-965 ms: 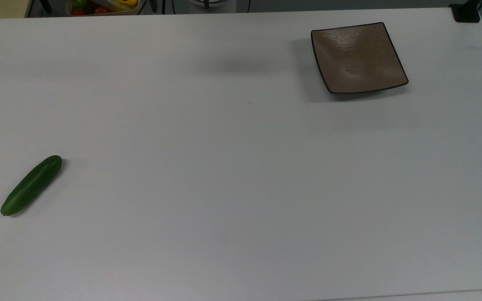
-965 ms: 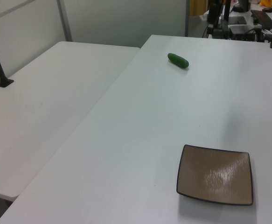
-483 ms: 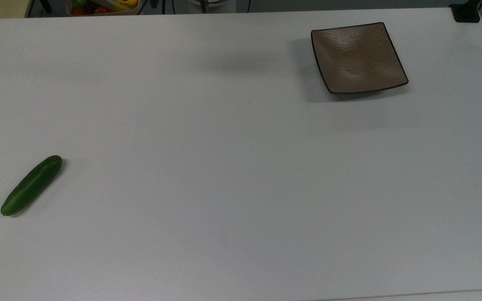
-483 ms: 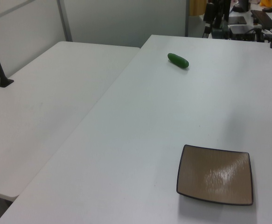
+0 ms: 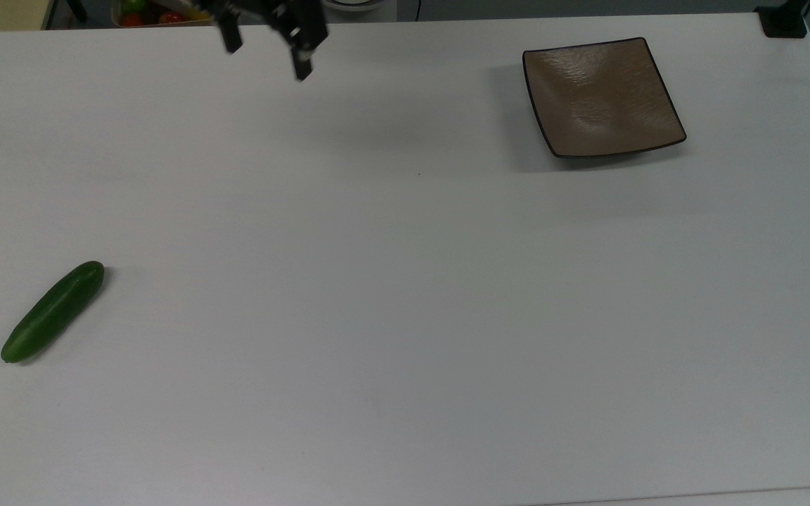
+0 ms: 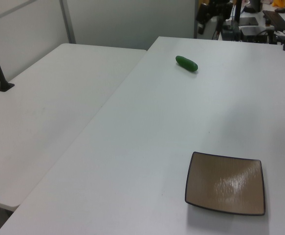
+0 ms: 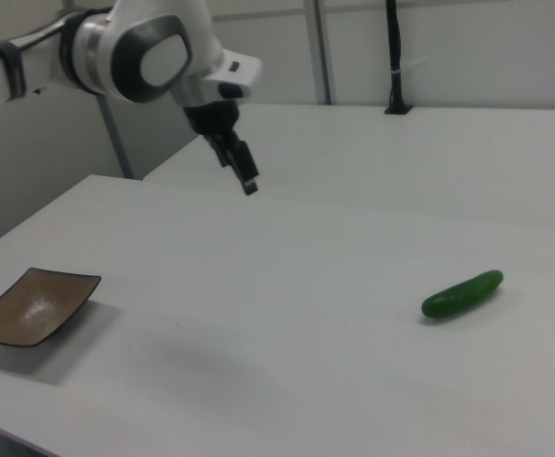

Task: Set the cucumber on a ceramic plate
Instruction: 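Move the open gripper over the green cucumber and lower it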

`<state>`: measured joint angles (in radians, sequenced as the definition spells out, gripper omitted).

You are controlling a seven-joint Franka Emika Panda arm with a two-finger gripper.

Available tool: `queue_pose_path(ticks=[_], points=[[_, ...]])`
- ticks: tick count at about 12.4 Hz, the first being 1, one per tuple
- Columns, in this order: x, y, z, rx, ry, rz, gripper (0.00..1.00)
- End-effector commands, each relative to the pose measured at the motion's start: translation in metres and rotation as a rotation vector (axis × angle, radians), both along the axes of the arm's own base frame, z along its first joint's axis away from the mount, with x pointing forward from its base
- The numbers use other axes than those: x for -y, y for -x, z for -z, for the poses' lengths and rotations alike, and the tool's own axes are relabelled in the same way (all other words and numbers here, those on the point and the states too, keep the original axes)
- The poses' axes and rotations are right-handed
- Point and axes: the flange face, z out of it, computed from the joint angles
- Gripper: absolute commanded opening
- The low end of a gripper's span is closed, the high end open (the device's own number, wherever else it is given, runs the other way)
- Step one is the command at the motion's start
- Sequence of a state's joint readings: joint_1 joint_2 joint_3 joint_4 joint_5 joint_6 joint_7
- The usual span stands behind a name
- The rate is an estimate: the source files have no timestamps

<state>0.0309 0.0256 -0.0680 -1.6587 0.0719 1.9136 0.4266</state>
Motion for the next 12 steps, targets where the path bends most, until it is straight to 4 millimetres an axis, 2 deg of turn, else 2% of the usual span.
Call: queue_pose_path(ticks=[1,5,6,10,11,12], points=[[0.054,-0.034,0.015,0.142,0.015,0.121,1.0],[0.112,-0.073,0.066,0.281,0.132,0.173,1.0],[0.124,-0.079,0.072,0.299,0.143,0.184,1.0],[0.153,-0.105,0.119,0.31,0.219,0.182,1.0],[0.167,-0.109,0.135,0.33,0.234,0.192,1.0],[0.17,-0.113,0.145,0.349,0.24,0.188,1.0]])
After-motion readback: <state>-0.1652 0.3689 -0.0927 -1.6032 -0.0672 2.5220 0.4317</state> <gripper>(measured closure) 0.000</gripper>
